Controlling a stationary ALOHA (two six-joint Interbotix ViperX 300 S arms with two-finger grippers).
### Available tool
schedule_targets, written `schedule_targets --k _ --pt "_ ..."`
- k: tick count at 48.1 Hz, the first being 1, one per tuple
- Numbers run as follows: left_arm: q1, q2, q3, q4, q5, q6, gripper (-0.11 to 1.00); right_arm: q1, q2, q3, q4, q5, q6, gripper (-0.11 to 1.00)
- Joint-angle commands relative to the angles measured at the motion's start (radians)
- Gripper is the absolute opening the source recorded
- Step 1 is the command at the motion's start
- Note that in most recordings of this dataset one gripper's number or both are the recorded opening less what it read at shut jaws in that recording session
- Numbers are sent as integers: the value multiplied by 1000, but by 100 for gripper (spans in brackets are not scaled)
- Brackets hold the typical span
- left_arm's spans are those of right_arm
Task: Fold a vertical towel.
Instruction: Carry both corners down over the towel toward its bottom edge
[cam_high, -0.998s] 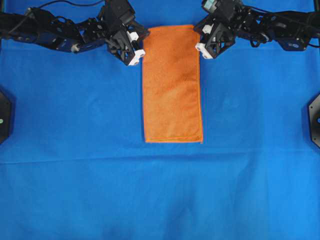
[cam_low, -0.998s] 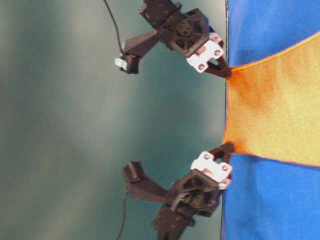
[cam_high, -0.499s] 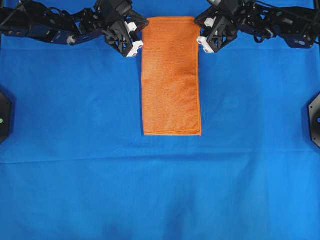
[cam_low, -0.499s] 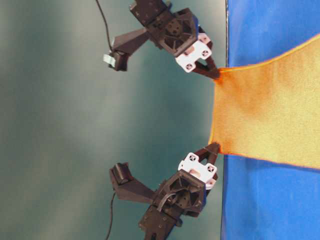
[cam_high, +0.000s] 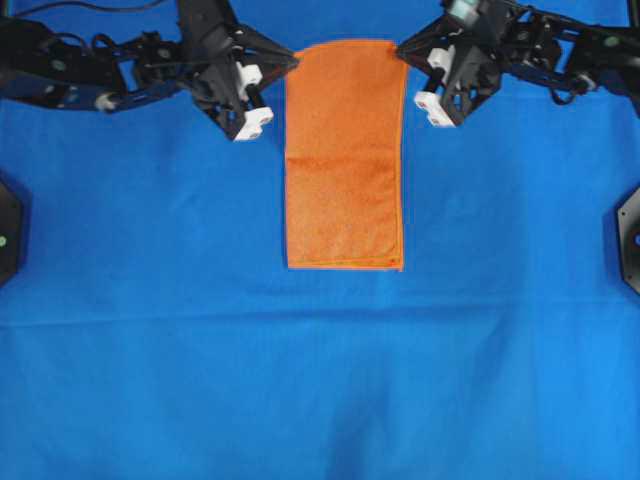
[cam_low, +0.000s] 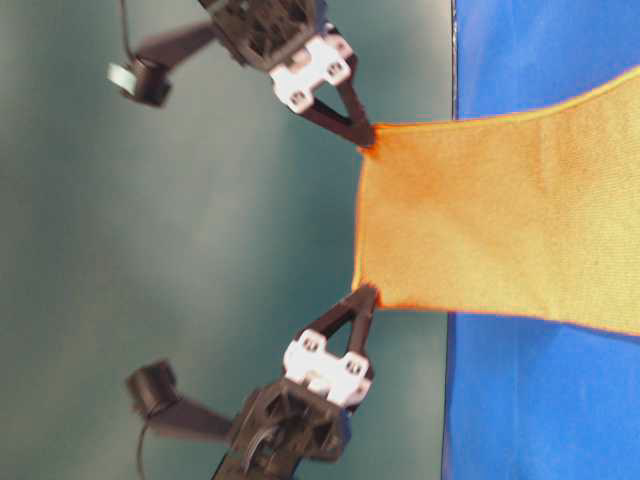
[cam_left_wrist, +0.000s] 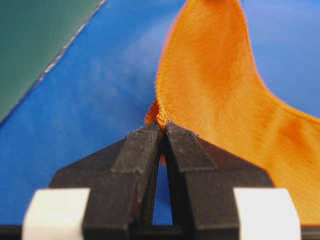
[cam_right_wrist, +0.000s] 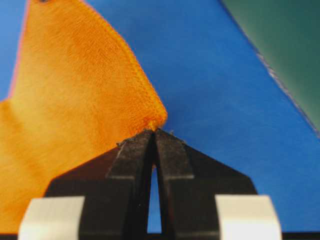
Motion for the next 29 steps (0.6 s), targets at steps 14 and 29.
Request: schedule_targets --k 14,29 --pt "-152 -78 69 0 8 -3 2 195 -118 91 12 9 9 1" --pt "-291 -5 98 0 21 -18 2 314 -66 120 64 18 12 1"
